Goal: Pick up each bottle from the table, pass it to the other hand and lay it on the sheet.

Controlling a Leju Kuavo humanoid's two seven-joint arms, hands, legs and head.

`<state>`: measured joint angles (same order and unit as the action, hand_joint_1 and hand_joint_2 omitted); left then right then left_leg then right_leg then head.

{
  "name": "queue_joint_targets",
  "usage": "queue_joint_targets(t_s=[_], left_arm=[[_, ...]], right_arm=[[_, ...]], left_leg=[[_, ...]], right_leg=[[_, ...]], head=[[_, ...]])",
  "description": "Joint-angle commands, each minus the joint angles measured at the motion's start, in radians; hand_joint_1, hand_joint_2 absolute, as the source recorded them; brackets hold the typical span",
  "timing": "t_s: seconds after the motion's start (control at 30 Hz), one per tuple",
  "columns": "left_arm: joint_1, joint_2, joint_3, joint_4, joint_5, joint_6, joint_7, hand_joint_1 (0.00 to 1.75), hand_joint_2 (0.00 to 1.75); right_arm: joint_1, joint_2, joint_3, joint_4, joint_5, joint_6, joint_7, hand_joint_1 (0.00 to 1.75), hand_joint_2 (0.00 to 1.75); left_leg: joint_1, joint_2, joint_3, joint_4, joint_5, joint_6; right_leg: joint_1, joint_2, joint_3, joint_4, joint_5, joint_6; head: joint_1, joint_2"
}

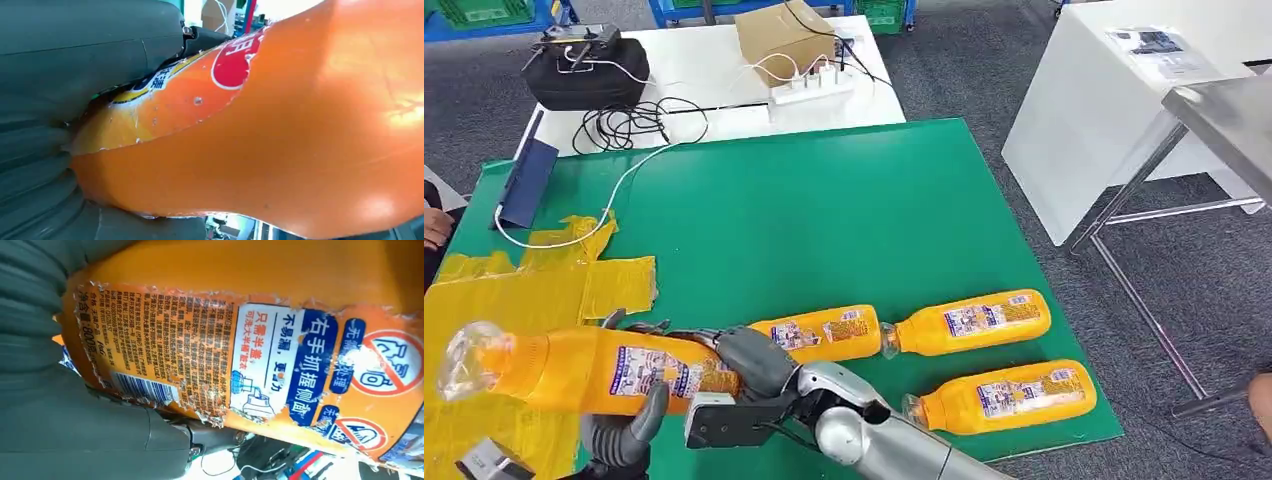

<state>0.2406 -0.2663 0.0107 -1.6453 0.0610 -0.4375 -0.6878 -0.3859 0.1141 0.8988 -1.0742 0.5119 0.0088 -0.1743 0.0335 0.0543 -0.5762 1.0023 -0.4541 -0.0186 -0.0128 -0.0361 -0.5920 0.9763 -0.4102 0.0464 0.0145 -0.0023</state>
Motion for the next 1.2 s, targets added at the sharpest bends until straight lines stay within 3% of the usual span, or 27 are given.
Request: queue_joint_targets(t_s=[0.03, 0.13, 0.17, 0.2, 0.27, 0.47, 0.57, 1.2], left_arm=[[-0.005, 0.049, -0.058, -0.093, -0.166, 0.162, -0.01, 1.75, 1.75], [-0.024, 0.075, -0.088, -0.128, -0.363, 0.365, -0.003, 1.75, 1.75], [-0.044, 0.082, -0.085, -0.118, -0.426, 0.432, 0.011, 1.75, 1.75], [-0.078, 0.097, -0.083, -0.087, -0.502, 0.504, 0.03, 1.75, 1.75], [-0.092, 0.106, -0.076, -0.074, -0.502, 0.503, 0.03, 1.75, 1.75], [-0.216, 0.176, 0.01, 0.169, -0.882, 0.852, 0.132, 1.75, 1.75], [-0.256, 0.206, 0.053, 0.28, -0.894, 0.862, 0.142, 1.75, 1.75], [-0.255, 0.202, 0.054, 0.279, -0.89, 0.86, 0.142, 1.75, 1.75]], right_arm=[[0.004, -0.061, -0.087, -0.037, 0.093, -0.093, 0.057, 0.0, 1.75], [0.032, -0.088, -0.229, -0.144, 0.091, -0.101, 0.049, 0.0, 1.75], [0.042, -0.087, -0.266, -0.178, 0.098, -0.103, 0.035, 0.0, 0.0], [0.054, -0.088, -0.299, -0.216, 0.114, -0.104, 0.022, 0.0, 0.0], [0.056, -0.09, -0.303, -0.226, 0.117, -0.098, 0.024, 0.0, 0.0], [0.037, -0.094, -0.356, -0.203, 0.116, -0.087, 0.001, 0.0, 0.0], [0.024, -0.097, -0.367, -0.173, 0.105, -0.077, -0.015, 0.0, 0.0], [0.023, -0.094, -0.365, -0.171, 0.105, -0.077, -0.015, 0.0, 0.0]], left_leg=[[-0.001, -0.008, 0.003, -0.001, 0.0, 0.003], [0.0, -0.007, -0.001, 0.001, 0.0, 0.002], [-0.001, -0.011, 0.0, 0.001, 0.0, 0.004], [-0.001, -0.008, -0.001, 0.001, 0.0, 0.003], [-0.001, -0.009, 0.0, 0.0, 0.0, 0.003], [-0.002, -0.006, 0.002, -0.002, 0.001, 0.002], [-0.002, -0.008, 0.005, -0.003, 0.002, 0.003], [-0.001, -0.005, 0.002, -0.001, 0.001, 0.002]], right_leg=[[-0.001, 0.0, 0.004, 0.0, -0.001, -0.002], [0.0, -0.003, 0.001, 0.001, -0.001, -0.001], [-0.001, -0.003, 0.002, 0.001, -0.002, -0.001], [-0.001, -0.003, 0.001, 0.001, -0.001, -0.001], [-0.001, -0.002, 0.002, 0.001, -0.001, -0.001], [-0.002, -0.002, 0.003, -0.001, 0.0, -0.001], [-0.002, 0.0, 0.005, -0.001, 0.0, -0.002], [-0.001, 0.001, 0.002, 0.001, 0.0, -0.001]], head=[[0.0, 0.0], [0.0, 0.0], [0.0, 0.0], [0.0, 0.0], [0.0, 0.0], [0.0, 0.0], [0.0, 0.0], [0.0, 0.0]])
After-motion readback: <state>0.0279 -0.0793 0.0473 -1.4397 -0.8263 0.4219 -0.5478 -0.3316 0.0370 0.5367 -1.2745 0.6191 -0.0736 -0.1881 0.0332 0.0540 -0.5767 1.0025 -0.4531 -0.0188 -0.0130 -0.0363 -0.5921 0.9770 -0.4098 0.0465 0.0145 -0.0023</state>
